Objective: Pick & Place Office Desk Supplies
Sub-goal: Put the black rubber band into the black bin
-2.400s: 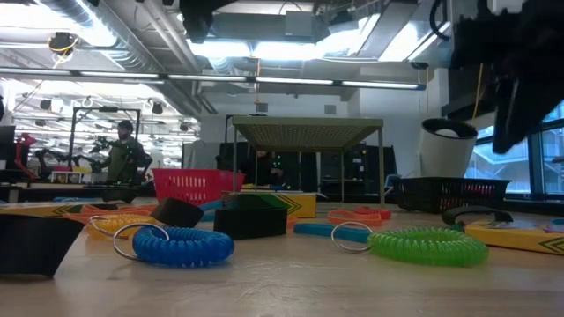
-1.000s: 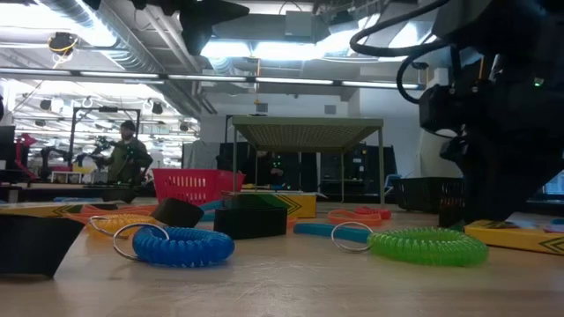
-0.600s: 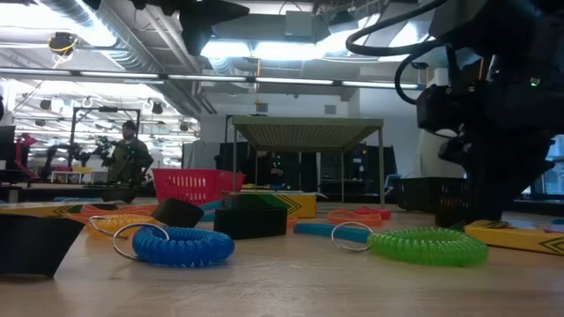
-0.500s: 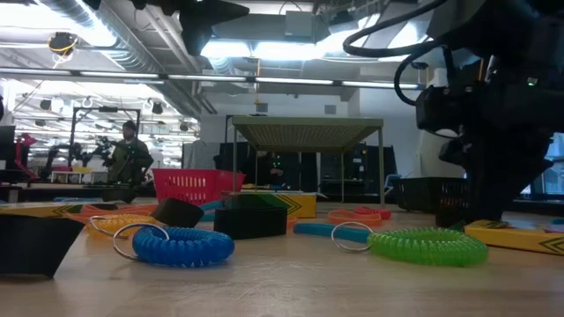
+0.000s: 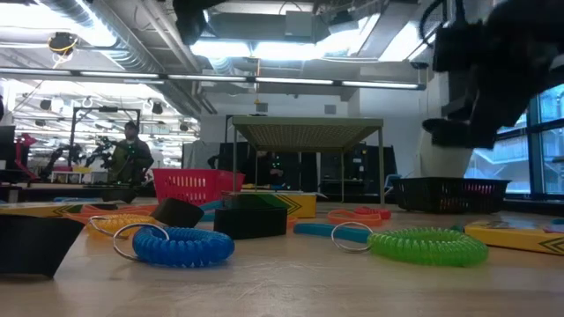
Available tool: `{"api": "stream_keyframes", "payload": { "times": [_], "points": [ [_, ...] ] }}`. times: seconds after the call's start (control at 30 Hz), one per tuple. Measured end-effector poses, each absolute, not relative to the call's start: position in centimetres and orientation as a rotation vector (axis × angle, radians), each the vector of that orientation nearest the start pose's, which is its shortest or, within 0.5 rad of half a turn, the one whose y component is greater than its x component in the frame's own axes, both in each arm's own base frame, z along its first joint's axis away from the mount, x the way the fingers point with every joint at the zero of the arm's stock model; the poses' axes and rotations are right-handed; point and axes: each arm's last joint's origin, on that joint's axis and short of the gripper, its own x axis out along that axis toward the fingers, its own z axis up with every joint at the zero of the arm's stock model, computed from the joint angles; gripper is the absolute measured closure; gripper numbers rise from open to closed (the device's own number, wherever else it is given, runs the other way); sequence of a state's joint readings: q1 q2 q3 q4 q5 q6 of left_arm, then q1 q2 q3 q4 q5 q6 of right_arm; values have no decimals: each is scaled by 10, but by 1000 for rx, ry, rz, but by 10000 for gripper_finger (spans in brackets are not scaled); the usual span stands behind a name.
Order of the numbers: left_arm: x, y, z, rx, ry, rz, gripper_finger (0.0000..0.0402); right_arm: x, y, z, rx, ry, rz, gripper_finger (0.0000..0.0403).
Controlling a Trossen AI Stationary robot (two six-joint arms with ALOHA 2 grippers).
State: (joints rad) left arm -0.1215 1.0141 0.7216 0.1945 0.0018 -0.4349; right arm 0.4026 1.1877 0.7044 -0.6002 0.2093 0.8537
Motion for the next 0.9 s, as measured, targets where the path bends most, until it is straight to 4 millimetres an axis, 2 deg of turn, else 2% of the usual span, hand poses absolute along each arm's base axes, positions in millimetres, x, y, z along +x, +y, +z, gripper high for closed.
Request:
{"api": "stream_keyframes", "payload": {
  "times": [0.2, 0.47, 0.67, 0.9],
  "points": [
    [210, -25, 307, -434, 170, -50, 245, 177, 56, 226, 525, 920, -378, 398],
    [201, -24, 307, -452, 210, -40, 245, 164, 25, 241, 640, 828, -490, 398],
    [200, -23, 305, -449, 233, -33, 245, 159, 4, 246, 760, 799, -560, 398],
    [200, -23, 303, -439, 255, -29, 245, 155, -22, 240, 872, 846, -690, 398]
  ]
}}
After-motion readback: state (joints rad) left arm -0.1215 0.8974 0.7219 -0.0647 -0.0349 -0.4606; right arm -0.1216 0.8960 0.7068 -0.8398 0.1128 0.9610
